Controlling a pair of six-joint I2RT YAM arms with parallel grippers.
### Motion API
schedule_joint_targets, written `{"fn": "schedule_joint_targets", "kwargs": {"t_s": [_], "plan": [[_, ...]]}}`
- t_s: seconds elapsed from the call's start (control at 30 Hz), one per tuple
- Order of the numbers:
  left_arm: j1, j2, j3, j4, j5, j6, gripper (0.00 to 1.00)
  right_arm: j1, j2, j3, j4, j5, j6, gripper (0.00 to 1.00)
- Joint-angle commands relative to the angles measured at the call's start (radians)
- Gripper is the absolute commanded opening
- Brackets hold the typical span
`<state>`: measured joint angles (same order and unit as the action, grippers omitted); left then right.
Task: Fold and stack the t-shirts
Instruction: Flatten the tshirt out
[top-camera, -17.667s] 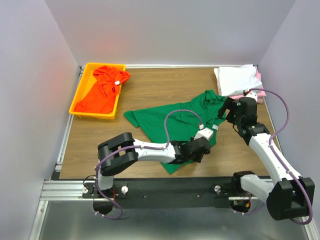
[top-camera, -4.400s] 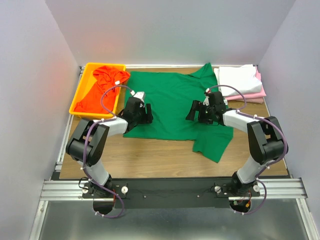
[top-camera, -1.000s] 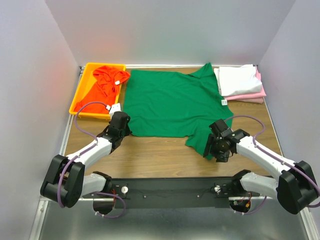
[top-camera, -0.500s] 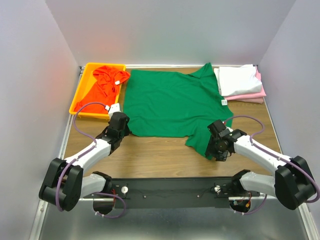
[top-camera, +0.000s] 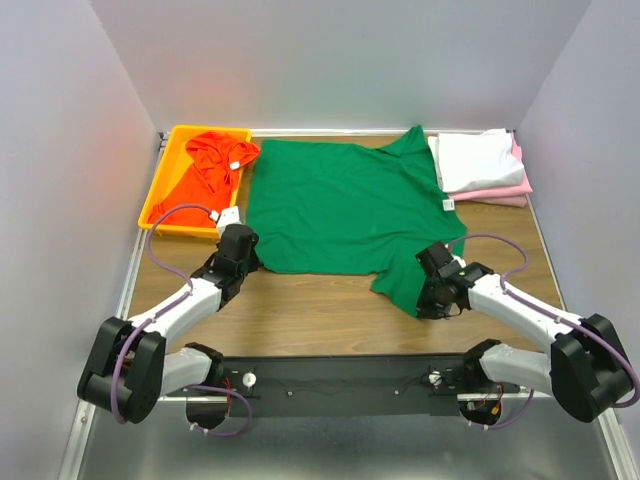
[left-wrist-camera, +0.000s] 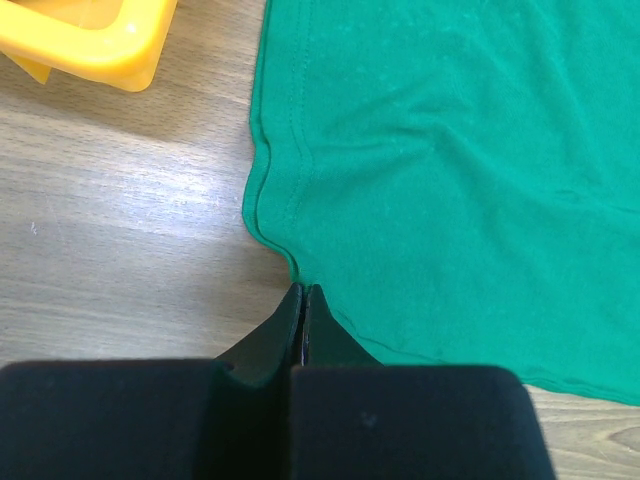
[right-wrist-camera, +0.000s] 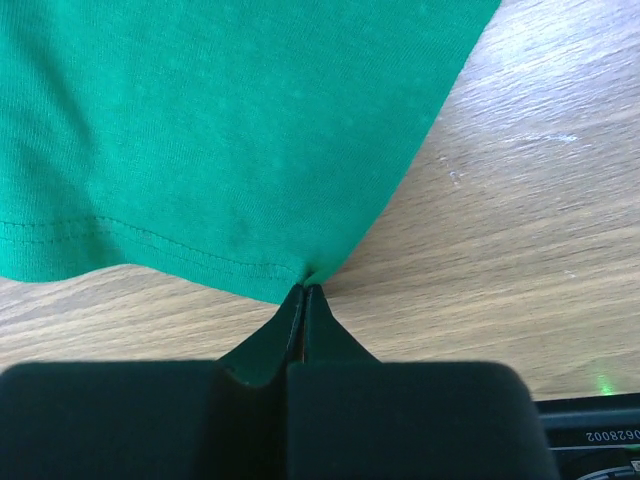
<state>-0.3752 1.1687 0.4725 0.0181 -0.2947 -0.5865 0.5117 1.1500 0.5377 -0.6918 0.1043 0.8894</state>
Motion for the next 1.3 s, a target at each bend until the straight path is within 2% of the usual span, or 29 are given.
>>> {"fn": "schedule_joint_targets", "kwargs": {"t_s": [0.0, 0.27, 0.53, 0.83, 1.07, 1.27], "plan": [[-0.005, -0.055, -0.008, -0.004, -0.015, -0.009, 0.00, 0.013, -0.004, -0.018, -0.006, -0.012, -0.006, 0.00], [-0.004, -0.231, -0.023, -0.090, -0.032, -0.094, 0.00, 0.048, -0.059, 0.030, -0.153, 0.015, -0.003, 0.00], [-0.010, -0.307, -0.023, -0.161, -0.026, -0.145, 0.00, 0.073, -0.153, 0.079, -0.279, 0.031, 0.016, 0.01], [-0.067, -0.399, -0.044, -0.192, -0.051, -0.190, 0.00, 0.093, -0.225, 0.136, -0.307, 0.046, 0.017, 0.00], [-0.057, -0.304, -0.005, -0.156, -0.093, -0.118, 0.00, 0.093, -0.124, 0.278, -0.216, 0.190, -0.066, 0.00], [-0.021, -0.166, 0.023, -0.041, -0.020, -0.055, 0.00, 0.088, 0.068, 0.393, -0.101, 0.305, -0.164, 0.00]]}}
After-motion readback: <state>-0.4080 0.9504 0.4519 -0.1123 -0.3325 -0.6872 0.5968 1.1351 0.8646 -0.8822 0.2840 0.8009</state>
